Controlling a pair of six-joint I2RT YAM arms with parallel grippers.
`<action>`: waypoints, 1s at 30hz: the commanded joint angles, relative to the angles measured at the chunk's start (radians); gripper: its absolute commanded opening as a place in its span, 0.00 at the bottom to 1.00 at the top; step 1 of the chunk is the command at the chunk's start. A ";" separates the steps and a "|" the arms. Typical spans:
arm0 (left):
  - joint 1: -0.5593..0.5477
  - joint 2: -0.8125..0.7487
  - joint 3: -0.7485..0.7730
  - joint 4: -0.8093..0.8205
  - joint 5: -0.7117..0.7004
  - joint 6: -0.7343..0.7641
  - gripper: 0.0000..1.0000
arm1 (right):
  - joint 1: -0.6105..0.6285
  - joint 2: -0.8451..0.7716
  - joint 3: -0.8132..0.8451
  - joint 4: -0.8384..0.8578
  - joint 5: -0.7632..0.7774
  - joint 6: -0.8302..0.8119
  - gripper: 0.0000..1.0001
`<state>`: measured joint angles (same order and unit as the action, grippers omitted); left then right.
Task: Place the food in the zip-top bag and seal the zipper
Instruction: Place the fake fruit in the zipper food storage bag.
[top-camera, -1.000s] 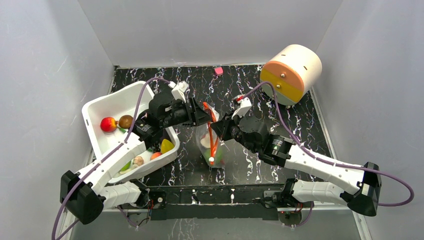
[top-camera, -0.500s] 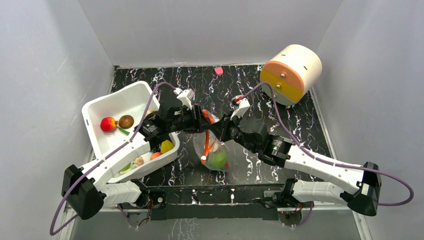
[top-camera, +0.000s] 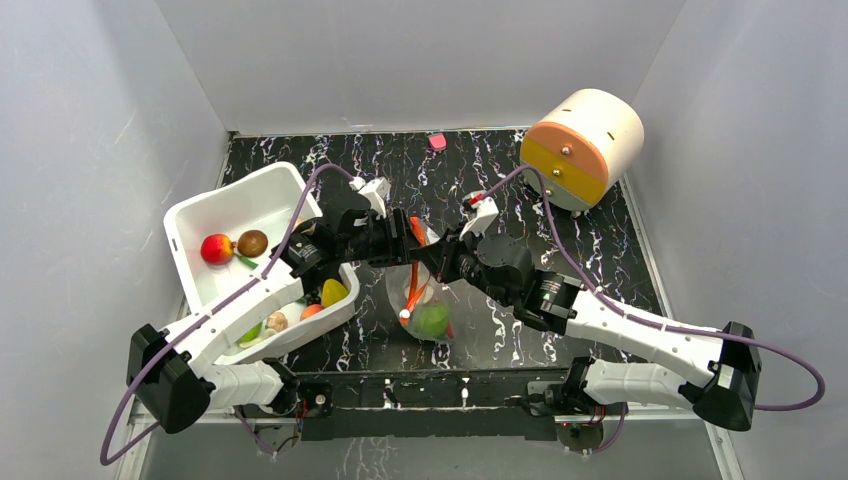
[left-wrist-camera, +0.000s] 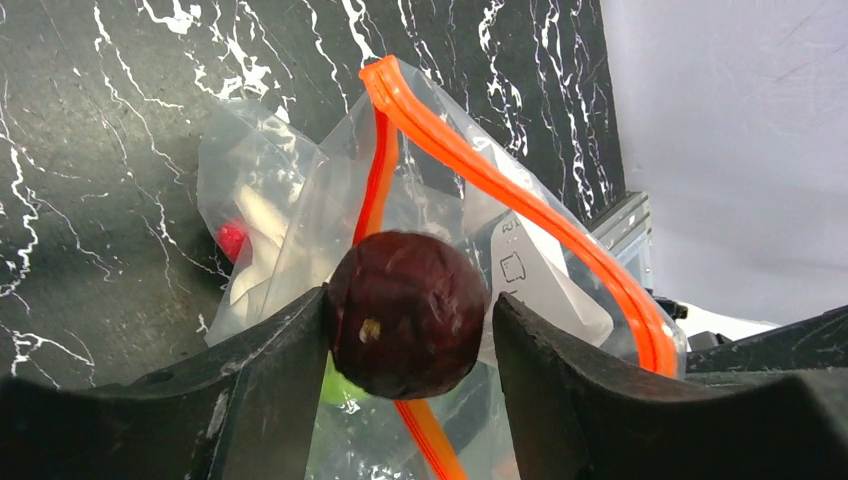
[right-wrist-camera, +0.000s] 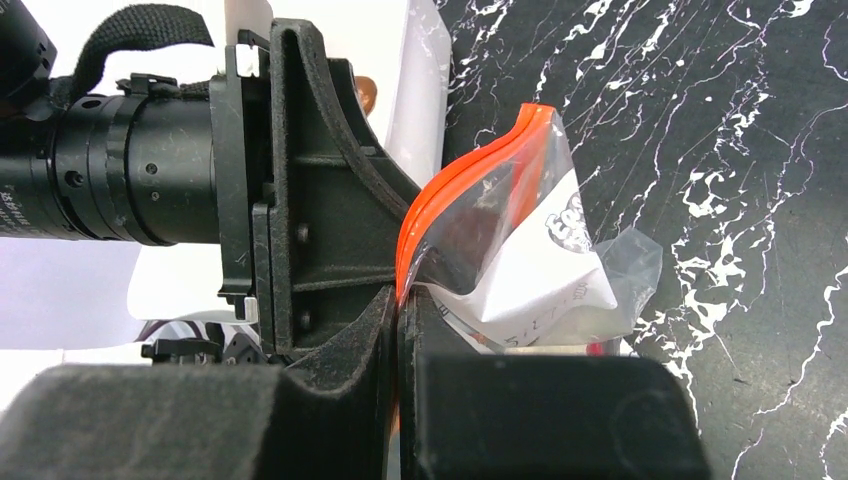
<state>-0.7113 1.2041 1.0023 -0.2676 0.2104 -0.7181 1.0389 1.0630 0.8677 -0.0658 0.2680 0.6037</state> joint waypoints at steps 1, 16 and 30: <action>-0.010 -0.029 0.012 0.000 0.064 -0.073 0.60 | 0.004 -0.003 -0.002 0.096 0.016 0.005 0.00; -0.010 -0.094 -0.009 0.081 0.120 -0.136 0.43 | 0.004 -0.031 -0.018 0.081 0.032 0.014 0.00; -0.011 -0.126 -0.012 0.106 0.125 -0.175 0.58 | 0.004 -0.040 -0.018 0.069 0.031 0.005 0.00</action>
<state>-0.7052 1.1461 0.9874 -0.2352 0.2615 -0.8585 1.0389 1.0271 0.8669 -0.0296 0.3042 0.6090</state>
